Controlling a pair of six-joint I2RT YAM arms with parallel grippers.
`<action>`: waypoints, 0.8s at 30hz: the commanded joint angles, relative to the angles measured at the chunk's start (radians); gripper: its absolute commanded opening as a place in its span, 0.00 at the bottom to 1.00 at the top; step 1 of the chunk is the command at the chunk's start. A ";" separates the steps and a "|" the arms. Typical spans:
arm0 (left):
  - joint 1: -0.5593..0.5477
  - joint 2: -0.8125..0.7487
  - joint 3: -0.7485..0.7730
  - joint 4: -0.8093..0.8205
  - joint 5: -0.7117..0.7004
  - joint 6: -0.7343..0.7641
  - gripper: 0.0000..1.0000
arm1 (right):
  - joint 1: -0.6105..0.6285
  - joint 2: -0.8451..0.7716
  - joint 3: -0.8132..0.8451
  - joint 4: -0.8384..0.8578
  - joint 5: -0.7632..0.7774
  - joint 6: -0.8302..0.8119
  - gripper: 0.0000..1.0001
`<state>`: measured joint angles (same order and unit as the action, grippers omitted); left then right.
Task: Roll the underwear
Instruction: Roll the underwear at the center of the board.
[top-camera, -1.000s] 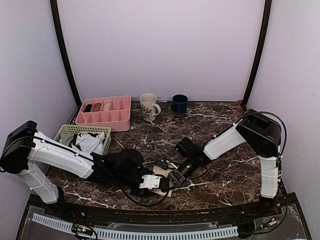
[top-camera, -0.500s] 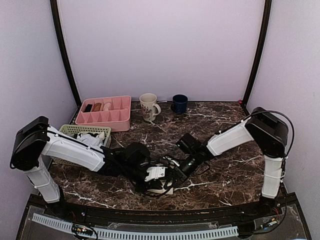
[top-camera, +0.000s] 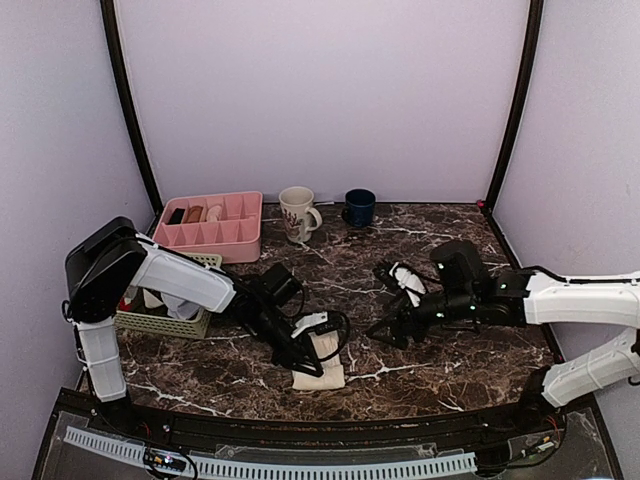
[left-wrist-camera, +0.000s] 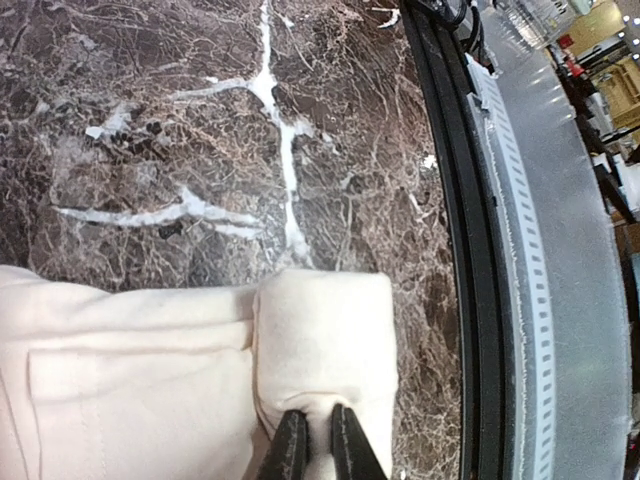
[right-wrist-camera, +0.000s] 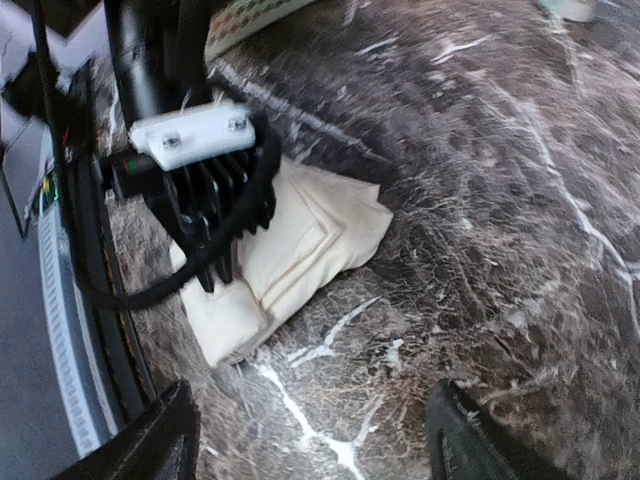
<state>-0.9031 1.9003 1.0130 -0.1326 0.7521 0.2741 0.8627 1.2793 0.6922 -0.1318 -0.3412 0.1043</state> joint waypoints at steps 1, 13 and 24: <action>0.034 0.105 0.030 -0.186 0.120 -0.016 0.05 | 0.008 -0.165 -0.049 0.121 0.193 -0.027 0.97; 0.121 0.270 0.132 -0.278 0.345 0.020 0.05 | 0.042 -0.097 -0.062 0.164 0.065 -0.113 0.97; 0.134 0.364 0.219 -0.335 0.366 0.051 0.06 | 0.364 0.144 -0.088 0.401 0.266 -0.371 0.68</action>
<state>-0.7692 2.1815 1.2400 -0.4141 1.1912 0.2848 1.1625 1.3437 0.5812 0.1375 -0.1448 -0.1413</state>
